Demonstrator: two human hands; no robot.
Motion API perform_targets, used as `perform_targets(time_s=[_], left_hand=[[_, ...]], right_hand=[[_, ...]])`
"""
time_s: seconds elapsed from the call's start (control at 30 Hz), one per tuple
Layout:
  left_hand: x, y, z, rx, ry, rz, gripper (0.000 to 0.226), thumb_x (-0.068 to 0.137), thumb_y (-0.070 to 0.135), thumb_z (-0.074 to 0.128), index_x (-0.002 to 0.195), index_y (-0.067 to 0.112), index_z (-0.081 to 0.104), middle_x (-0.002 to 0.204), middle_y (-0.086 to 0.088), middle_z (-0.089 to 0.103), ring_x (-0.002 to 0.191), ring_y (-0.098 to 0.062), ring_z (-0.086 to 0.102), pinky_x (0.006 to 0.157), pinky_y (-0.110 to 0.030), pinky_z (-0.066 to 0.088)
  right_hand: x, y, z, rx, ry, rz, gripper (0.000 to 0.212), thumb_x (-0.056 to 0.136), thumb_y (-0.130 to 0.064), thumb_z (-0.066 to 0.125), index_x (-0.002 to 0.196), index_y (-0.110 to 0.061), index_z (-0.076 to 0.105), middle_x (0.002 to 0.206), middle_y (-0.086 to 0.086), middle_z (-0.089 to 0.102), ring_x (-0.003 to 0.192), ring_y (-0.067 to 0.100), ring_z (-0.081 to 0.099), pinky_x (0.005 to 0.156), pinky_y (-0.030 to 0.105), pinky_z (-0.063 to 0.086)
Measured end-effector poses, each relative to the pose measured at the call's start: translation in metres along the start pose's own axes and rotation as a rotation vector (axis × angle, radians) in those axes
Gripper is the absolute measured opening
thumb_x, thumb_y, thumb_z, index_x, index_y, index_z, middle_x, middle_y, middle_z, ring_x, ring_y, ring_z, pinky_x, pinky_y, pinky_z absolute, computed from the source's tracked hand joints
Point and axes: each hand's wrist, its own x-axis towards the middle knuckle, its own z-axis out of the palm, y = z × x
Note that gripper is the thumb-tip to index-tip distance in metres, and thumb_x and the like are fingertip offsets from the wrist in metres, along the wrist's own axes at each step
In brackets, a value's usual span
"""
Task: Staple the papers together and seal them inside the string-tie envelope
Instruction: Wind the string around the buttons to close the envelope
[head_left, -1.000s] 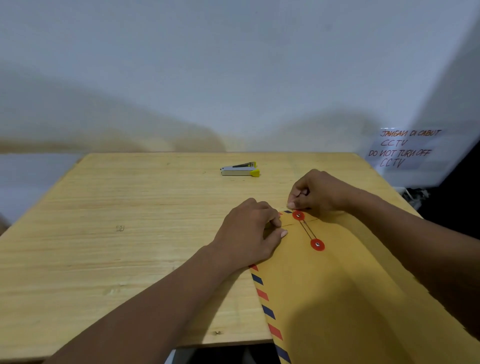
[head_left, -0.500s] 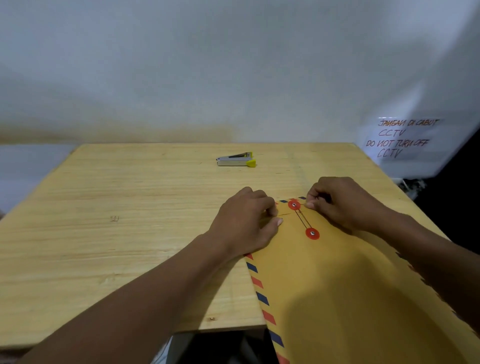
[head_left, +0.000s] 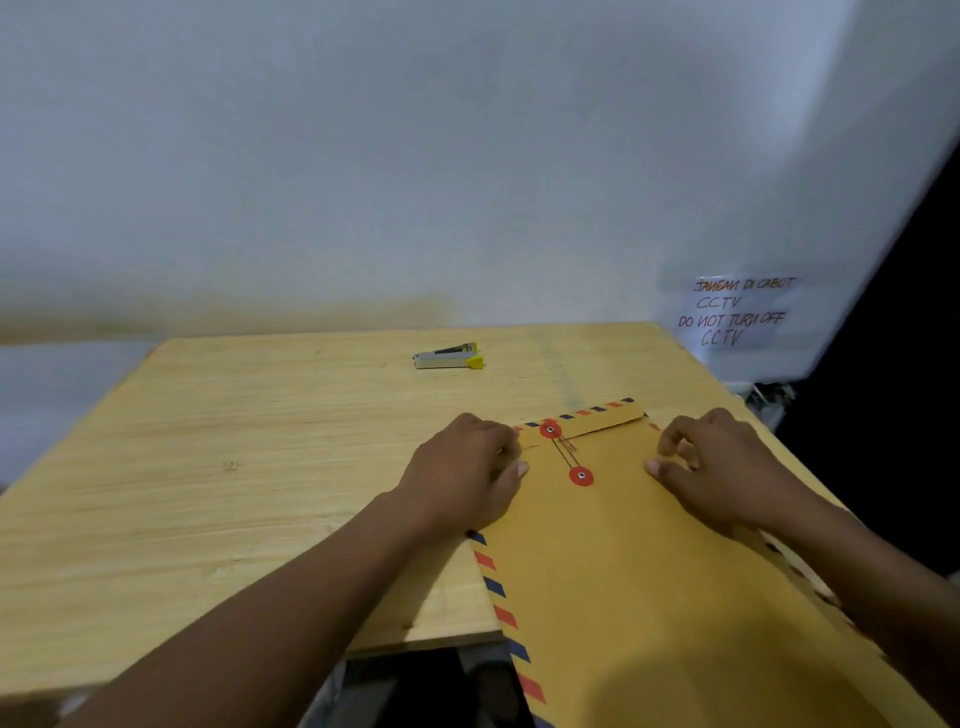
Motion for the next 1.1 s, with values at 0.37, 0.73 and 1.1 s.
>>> perform_targets(time_s=[0.37, 0.73, 1.1], left_hand=[[0.005, 0.017, 0.004, 0.204, -0.005, 0.006, 0.042, 0.096, 0.046, 0.04, 0.123, 0.023, 0.062, 0.133, 0.007, 0.062, 0.121, -0.015, 0.051, 0.093, -0.034, 0.049], [0.062, 0.048, -0.019, 0.093, -0.022, -0.172, 0.039, 0.097, 0.045, 0.046, 0.127, 0.025, 0.061, 0.118, -0.001, 0.06, 0.109, -0.023, 0.056, 0.084, -0.04, 0.052], [0.1, 0.094, -0.095, -1.008, -0.119, -0.332, 0.038, 0.102, 0.045, 0.045, 0.125, 0.017, 0.06, 0.119, -0.007, 0.067, 0.096, -0.029, 0.073, 0.089, -0.045, 0.057]], right_hand=[[0.008, 0.006, -0.026, 0.427, -0.176, 0.22, 0.009, 0.083, -0.009, 0.069, 0.089, -0.015, 0.064, 0.078, 0.004, 0.06, 0.064, 0.018, 0.053, 0.054, 0.025, 0.039], [0.047, -0.031, -0.138, 0.67, -0.096, 0.111, 0.012, 0.087, 0.007, 0.064, 0.089, -0.004, 0.067, 0.067, 0.008, 0.059, 0.044, 0.009, 0.049, 0.038, 0.019, 0.038], [0.068, -0.116, -0.216, 0.69, -0.12, -0.034, 0.016, 0.091, -0.004, 0.065, 0.106, 0.001, 0.065, 0.092, 0.015, 0.067, 0.074, 0.021, 0.066, 0.052, 0.027, 0.056]])
